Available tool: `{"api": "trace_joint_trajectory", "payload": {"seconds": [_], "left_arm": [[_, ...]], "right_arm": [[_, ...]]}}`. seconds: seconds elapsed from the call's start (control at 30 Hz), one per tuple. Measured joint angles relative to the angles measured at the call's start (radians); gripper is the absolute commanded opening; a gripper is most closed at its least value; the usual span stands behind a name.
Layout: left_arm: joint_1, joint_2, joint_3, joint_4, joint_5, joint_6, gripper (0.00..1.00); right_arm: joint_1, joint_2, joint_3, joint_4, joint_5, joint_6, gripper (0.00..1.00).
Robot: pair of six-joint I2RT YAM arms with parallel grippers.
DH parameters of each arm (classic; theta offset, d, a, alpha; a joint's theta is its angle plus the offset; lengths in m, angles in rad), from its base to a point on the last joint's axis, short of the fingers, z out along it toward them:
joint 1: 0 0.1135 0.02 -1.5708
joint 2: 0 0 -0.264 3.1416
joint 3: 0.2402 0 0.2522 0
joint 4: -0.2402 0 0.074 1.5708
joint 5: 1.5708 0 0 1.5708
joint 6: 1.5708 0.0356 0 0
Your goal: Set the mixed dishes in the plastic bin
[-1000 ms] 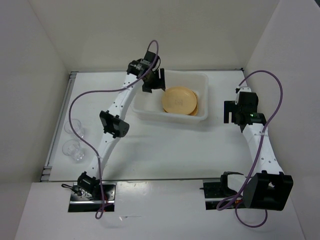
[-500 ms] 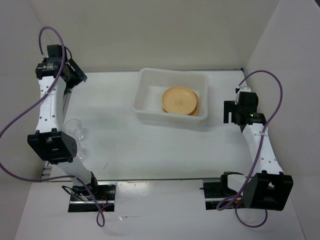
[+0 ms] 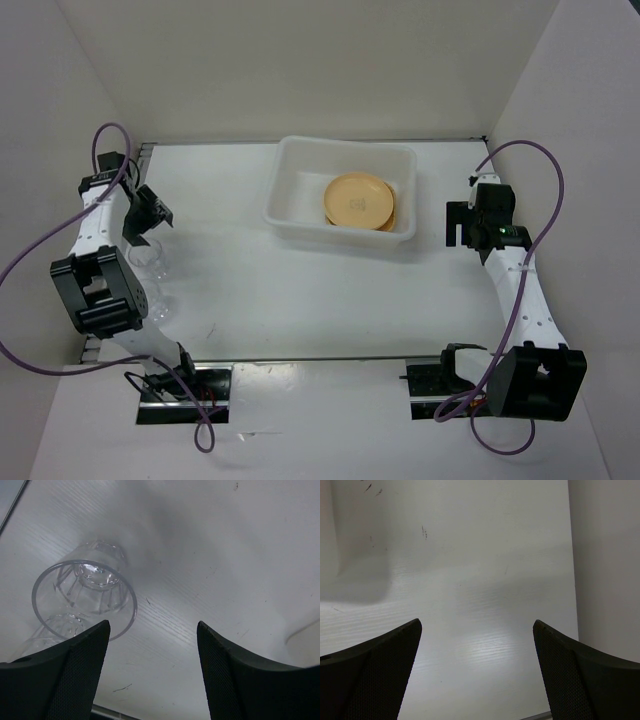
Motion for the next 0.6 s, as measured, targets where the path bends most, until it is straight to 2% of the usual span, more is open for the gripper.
{"api": "trace_joint_trajectory", "payload": {"seconds": [0.4,0.5,0.53,0.57,0.6], "left_arm": [[0.000,-0.005,-0.122,0.112,0.035,0.029,0.76],[0.000,0.002,-0.131,0.143,0.041,0.035,0.65],[0.000,0.003,-0.131,0.151,0.044,0.042,0.60],[0.000,0.007,-0.132,0.161,0.050,0.050,0.50],[0.000,0.010,-0.132,0.168,0.053,0.053,0.48]], "right_arm": [[0.000,0.000,0.000,0.000,0.000,0.000,0.96],[0.000,0.002,0.000,0.000,0.000,0.000,0.96],[0.000,0.005,0.000,0.000,0.000,0.000,0.96],[0.000,0.007,0.000,0.000,0.000,0.000,0.96],[0.000,0.010,0.000,0.000,0.000,0.000,0.96]]}}
